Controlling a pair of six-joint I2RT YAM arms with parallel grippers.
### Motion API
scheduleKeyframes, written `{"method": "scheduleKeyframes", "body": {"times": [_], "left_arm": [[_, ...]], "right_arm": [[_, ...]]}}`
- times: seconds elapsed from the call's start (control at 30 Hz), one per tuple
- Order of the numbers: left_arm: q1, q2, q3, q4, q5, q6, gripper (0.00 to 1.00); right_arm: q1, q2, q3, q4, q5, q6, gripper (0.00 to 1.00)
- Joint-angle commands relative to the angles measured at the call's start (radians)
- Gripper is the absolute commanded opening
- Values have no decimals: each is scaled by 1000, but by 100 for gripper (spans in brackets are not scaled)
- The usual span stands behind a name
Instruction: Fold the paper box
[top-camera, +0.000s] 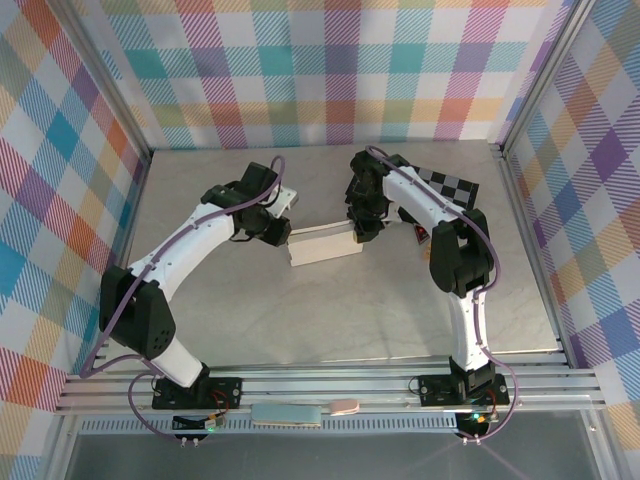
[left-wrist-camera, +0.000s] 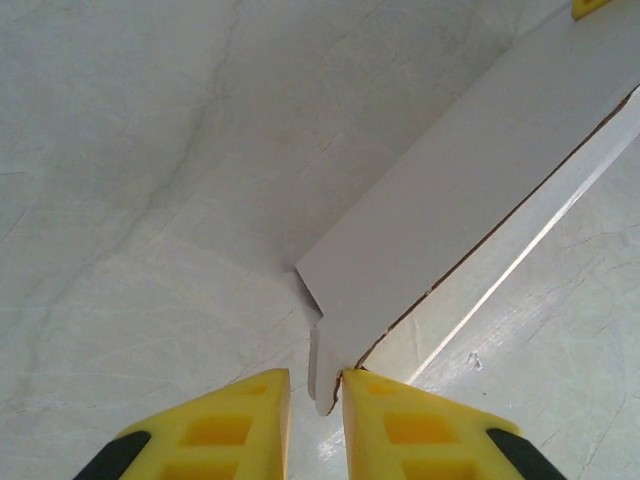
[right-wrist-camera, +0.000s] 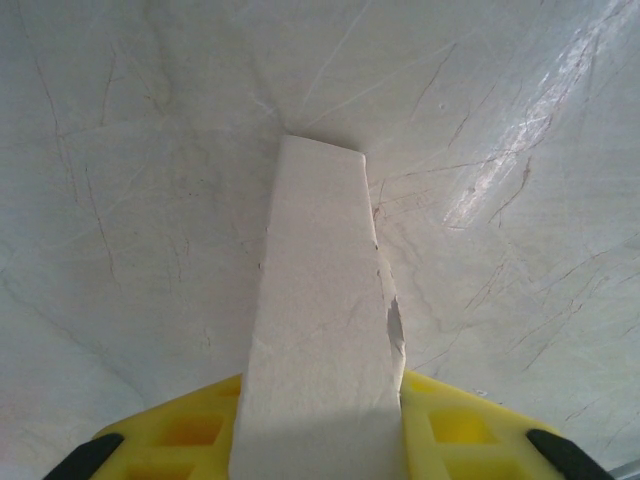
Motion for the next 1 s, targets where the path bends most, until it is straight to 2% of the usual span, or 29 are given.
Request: {"method": "scheduleKeyframes", "body": {"times": [0.0, 0.27, 0.5, 0.6, 0.77, 0.97], "left_arm": [[-15, 8, 33, -25, 13, -13, 21], [-15, -6, 26, -24, 39, -34, 25], [-16, 18, 28, -35, 25, -30, 23], [-16, 31, 38, -36, 28, -33, 19], [-17, 38, 53, -45, 36, -67, 5], [-22, 44, 65, -70, 41, -122, 2]], "right_arm": [[-3, -22, -18, -29, 19, 7, 27], [-3, -18, -19, -25, 16, 5, 26], [-2, -13, -16, -21, 12, 6, 26], [-3, -13, -17, -21, 13, 7, 26], [-3, -13, -17, -19, 13, 7, 26], [-3, -13, -18, -17, 15, 9, 26]]}}
